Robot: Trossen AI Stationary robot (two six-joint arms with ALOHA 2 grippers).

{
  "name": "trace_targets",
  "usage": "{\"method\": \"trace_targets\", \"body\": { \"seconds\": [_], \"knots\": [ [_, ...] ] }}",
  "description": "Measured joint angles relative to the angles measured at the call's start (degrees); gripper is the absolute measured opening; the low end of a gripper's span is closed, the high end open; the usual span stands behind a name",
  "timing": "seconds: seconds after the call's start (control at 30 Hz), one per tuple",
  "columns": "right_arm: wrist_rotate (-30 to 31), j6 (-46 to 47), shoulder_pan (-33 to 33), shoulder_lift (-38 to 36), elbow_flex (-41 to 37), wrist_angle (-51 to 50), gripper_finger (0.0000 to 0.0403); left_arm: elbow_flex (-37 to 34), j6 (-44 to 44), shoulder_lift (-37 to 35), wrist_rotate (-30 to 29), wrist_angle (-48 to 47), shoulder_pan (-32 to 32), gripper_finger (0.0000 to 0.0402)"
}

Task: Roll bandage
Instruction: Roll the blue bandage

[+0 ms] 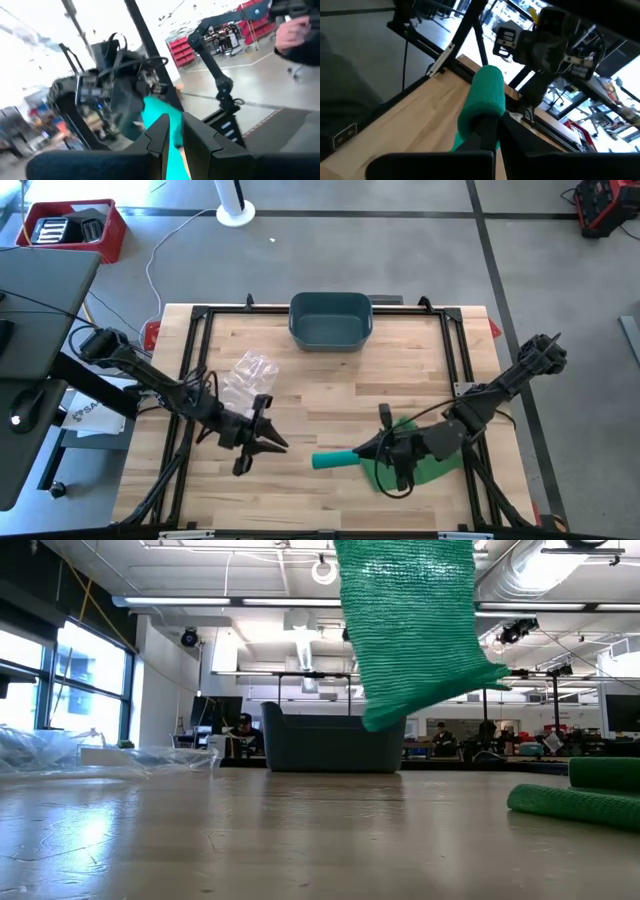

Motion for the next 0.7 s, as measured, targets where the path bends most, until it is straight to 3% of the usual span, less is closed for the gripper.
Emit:
{"method": "trace_targets", "body": {
  "seconds": [0.2, 0.57, 0.7],
  "knots": [
    [-4.8, 2.1, -4.5, -0.3, -3.1, 4.6, 0.0, 0.0, 4.5, 1.9, -6.5, 0.0, -2.6, 0.0091],
    [-9.8, 3.7, -8.4, -5.2, -23.0, 40.1, 0.0, 0.2, 14.1, 3.8, -21.0, 5.8, -5.6, 0.0155],
    [-10.0, 4.6, -8.4, -5.2, -23.9, 40.2, 0.0, 4.4, 14.4, 6.0, -27.7, 5.7, -5.5, 0.0159]
  ]
}}
